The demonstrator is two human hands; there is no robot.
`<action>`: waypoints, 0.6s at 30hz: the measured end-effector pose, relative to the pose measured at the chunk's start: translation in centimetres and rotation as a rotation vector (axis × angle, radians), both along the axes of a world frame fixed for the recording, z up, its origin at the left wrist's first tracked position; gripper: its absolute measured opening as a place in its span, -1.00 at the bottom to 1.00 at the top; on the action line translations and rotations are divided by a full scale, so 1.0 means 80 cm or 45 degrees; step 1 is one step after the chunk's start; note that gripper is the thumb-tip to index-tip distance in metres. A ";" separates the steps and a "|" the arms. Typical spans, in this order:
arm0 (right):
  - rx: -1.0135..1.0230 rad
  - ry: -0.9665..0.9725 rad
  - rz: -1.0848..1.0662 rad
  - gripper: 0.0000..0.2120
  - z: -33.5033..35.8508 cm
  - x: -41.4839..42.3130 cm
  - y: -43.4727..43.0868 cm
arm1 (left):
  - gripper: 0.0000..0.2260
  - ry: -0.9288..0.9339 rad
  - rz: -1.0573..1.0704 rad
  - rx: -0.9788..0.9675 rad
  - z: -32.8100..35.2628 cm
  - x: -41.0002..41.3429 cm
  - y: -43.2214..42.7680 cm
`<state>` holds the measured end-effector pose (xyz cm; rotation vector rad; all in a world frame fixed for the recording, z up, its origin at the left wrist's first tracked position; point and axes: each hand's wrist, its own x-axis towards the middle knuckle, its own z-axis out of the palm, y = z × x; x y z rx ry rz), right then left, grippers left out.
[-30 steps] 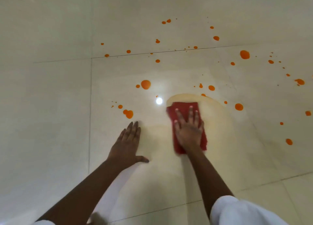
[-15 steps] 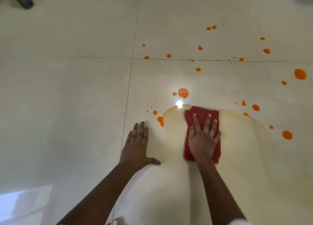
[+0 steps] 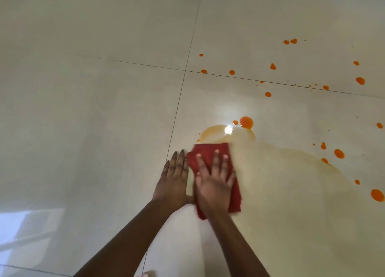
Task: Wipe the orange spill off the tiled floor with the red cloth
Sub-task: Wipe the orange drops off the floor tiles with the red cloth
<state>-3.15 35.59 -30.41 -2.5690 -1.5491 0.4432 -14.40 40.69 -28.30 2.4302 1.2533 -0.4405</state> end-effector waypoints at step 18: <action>-0.043 -0.072 -0.148 -0.52 -0.001 0.106 0.081 | 0.16 0.067 0.011 -0.088 0.002 0.004 0.001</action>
